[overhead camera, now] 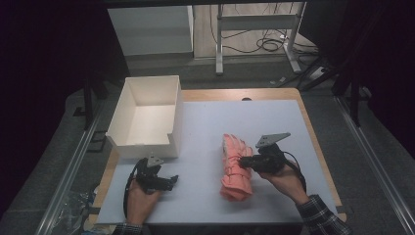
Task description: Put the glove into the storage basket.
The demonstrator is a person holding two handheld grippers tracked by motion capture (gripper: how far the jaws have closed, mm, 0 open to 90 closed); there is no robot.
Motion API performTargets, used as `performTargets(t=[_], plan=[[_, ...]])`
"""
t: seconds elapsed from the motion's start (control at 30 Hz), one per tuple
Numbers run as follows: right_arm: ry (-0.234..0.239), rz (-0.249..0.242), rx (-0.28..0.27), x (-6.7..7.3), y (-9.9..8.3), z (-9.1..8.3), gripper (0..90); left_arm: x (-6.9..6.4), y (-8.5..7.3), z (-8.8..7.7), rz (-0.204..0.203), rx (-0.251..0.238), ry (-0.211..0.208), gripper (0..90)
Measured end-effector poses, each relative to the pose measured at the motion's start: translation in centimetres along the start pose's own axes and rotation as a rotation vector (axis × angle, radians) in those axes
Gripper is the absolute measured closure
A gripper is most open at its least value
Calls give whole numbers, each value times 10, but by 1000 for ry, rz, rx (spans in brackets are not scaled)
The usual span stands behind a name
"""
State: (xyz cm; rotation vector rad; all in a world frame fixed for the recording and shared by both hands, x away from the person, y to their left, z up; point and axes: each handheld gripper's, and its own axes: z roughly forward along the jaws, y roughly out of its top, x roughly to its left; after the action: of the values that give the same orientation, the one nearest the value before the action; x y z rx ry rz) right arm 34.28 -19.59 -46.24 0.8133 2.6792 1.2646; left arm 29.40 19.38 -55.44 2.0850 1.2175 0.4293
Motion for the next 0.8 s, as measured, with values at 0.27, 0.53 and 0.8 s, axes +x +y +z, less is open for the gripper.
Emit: performTargets(t=[0.27, 0.53, 0.8], plan=[[-36, -1, -41, -1, 1, -13, 709, 0, 0, 0, 0, 0, 0, 3], [-85, -3, -66, -5, -5, -25, 619, 0, 0, 0, 0, 0, 0, 2], [-130, 7, -73, -12, -25, -34, 658, 0, 0, 0, 1, 1, -1, 2]])
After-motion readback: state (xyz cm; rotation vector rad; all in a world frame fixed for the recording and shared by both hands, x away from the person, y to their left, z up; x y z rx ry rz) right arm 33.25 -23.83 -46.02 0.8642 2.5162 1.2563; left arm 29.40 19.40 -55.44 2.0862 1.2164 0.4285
